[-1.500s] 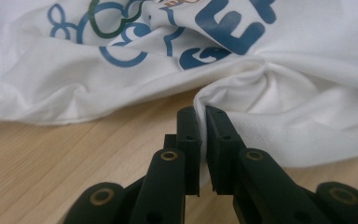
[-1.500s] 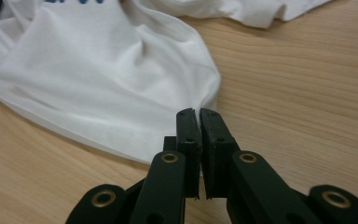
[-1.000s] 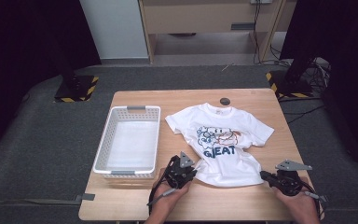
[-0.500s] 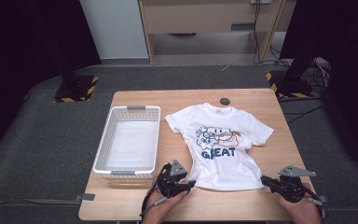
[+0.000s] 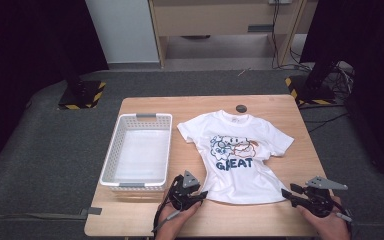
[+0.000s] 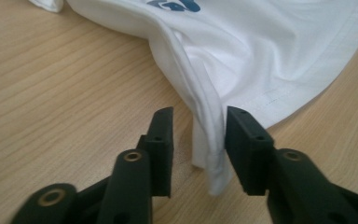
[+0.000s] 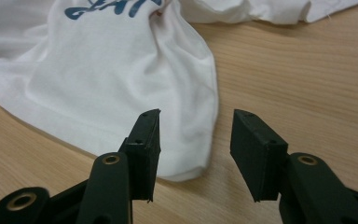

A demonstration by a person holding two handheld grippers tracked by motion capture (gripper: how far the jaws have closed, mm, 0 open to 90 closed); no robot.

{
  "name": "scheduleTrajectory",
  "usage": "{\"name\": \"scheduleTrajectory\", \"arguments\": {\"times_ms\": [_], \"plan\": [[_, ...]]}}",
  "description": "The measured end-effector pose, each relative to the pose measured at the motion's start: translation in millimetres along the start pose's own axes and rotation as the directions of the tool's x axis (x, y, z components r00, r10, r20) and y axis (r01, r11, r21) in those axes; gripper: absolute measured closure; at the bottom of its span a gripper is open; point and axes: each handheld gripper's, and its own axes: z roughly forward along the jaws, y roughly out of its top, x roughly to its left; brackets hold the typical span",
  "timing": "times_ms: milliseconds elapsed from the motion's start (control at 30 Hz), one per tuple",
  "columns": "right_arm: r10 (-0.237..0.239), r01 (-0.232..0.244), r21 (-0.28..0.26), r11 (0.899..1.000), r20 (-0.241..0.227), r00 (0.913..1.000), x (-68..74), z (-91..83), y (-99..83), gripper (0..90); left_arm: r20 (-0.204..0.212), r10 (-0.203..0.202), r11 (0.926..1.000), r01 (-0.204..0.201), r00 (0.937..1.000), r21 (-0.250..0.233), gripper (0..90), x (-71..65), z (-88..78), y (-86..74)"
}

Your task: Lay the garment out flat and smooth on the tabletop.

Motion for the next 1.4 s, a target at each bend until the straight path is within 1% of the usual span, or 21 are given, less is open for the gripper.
{"name": "scheduleTrajectory", "arguments": {"times_ms": [100, 200, 233, 267, 300, 400, 500, 533, 600, 700, 733, 800, 933, 1033, 1133, 1167, 1200, 1233, 1267, 1333, 1400], "plan": [[0.029, -0.029, 0.016, 0.999, 0.021, 0.9994, -3.8, 0.8, -3.2, 52.2, 0.003, 0.023, 0.9997, -0.023, 0.9997, 0.003, 82.8, -5.5, 1.1, 3.3], [0.045, -0.046, 0.044, 0.998, 0.02, 0.9988, -2.9, 5.4, -4.6, 56.4, 0.005, 0.038, 0.9992, -0.038, 0.9993, 0.012, 85.7, -8.1, 0.9, 4.6], [0.033, -0.033, 0.062, 0.998, 0.008, 0.9994, -1.9, 9.2, -5.3, 63.7, 0.015, 0.035, 0.9993, -0.035, 0.9993, 0.014, 86.1, -9.2, -0.1, 4.7], [0.025, -0.024, 0.079, 0.997, -0.012, 0.9996, -0.5, 12.7, -5.8, 75.8, 0.023, 0.035, 0.9993, -0.036, 0.9991, 0.012, 86.5, -11.0, -3.0, 5.1], [-0.003, 0.006, 0.103, 0.995, -0.028, 0.9996, 3.4, 15.3, -4.2, 86.5, 0.026, 0.038, 0.9992, -0.038, 0.9989, 0.01, 86.5, -13.0, -9.2, 5.7], [-0.015, 0.018, 0.106, 0.994, -0.036, 0.9992, 8.2, 9.6, -0.8, 86.8, 0.026, 0.034, 0.9994, -0.034, 0.9991, -0.003, 86.4, -14.2, -26.4, 7.0], [-0.03, 0.037, 0.127, 0.991, -0.051, 0.9982, 11.8, -2.2, -0.2, 86.8, 0.034, 0.007, 0.9998, -0.007, 0.9994, 0.018, 86.0, -9.3, -38.9, 5.6], [-0.023, 0.032, 0.137, 0.99, -0.062, 0.9978, 11.9, -5.6, -2.1, 86.7, 0.03, 0.004, 0.9995, -0.004, 0.9996, 0.031, 85.9, -7.6, -41.3, 3.0], [-0.041, 0.052, 0.179, 0.982, -0.066, 0.997, 12.9, -9.0, -11.3, 86.7, 0.032, -0.007, 0.9982, 0.005, 0.9995, 0.059, 85.7, -4.5, -42.3, -5.0], [-0.034, 0.048, 0.206, 0.977, -0.07, 0.997, 11.6, -11.5, -21.8, 86.4, 0.058, -0.026, 0.9967, 0.022, 0.998, 0.078, 84.4, -3.3, -39.3, -16.0], [-0.031, 0.044, 0.205, 0.978, -0.067, 0.9972, 11.1, -12.8, -21.7, 86.5, 0.062, -0.022, 0.9964, 0.016, 0.9978, 0.083, 84.3, -4.4, -38.8, -17.6], [-0.042, 0.053, 0.197, 0.979, -0.06, 0.9973, 10.4, -18.2, -18.1, 86.6, 0.06, 0.01, 0.996, -0.015, 0.9981, 0.088, 83.1, -9.4, -39.4, -17.8], [-0.059, 0.065, 0.186, 0.98, -0.036, 0.9976, 7.8, -32.4, -18.1, 86.6, 0.097, 0.044, 0.9934, -0.054, 0.9943, 0.102, 79.8, -19.5, -40.3, -20.4], [-0.058, 0.062, 0.193, 0.979, -0.027, 0.9979, 5.6, -41.7, -23.1, 86.3, 0.061, 0.088, 0.9884, -0.095, 0.9942, 0.119, 74.1, -25.9, -38.7, -23.8], [-0.062, 0.066, 0.218, 0.974, -0.026, 0.9978, 2.5, -47.8, -30.6, 83.0, 0.057, 0.085, 0.9914, -0.09, 0.9948, 0.095, 72.8, -25.4, -40.8, -21.0], [-0.068, 0.07, 0.232, 0.97, -0.018, 0.9975, 0.9, -48.9, -33.6, 80.0, 0.044, 0.087, 0.9922, -0.091, 0.9952, 0.086, 71.0, -25.3, -41.7, -20.0], [-0.071, 0.07, 0.234, 0.97, -0.006, 0.9975, -0.2, -49.9, -34.6, 76.7, 0.013, 0.088, 0.9938, -0.089, 0.996, 0.066, 67.3, -25.3, -43.0, -18.4], [-0.064, 0.059, 0.222, 0.973, 0.014, 0.9978, -2.4, -52.4, -35.3, 72.0, -0.002, 0.09, 0.9944, -0.09, 0.9959, 0.055, 60.9, -25.6, -43.7, -17.3], [-0.056, 0.05, 0.214, 0.976, 0.023, 0.9982, -3.5, -54.3, -34.8, 67.4, -0.011, 0.096, 0.9949, -0.096, 0.9953, 0.033, 58.5, -26.4, -44.0, -15.8], [-0.044, 0.035, 0.168, 0.985, 0.051, 0.9977, -5.5, -59.5, -30.8, 64.2, -0.015, 0.101, 0.9948, -0.102, 0.9947, -0.012, 53.4, -28.0, -40.1, -11.8], [-0.061, 0.052, 0.13, 0.99, 0.064, 0.9961, -3.5, -56.7, -23.5, 59.8, -0.044, 0.129, 0.9912, -0.13, 0.9907, -0.024, 46.3, -29.8, -29.8, -7.0]]}}
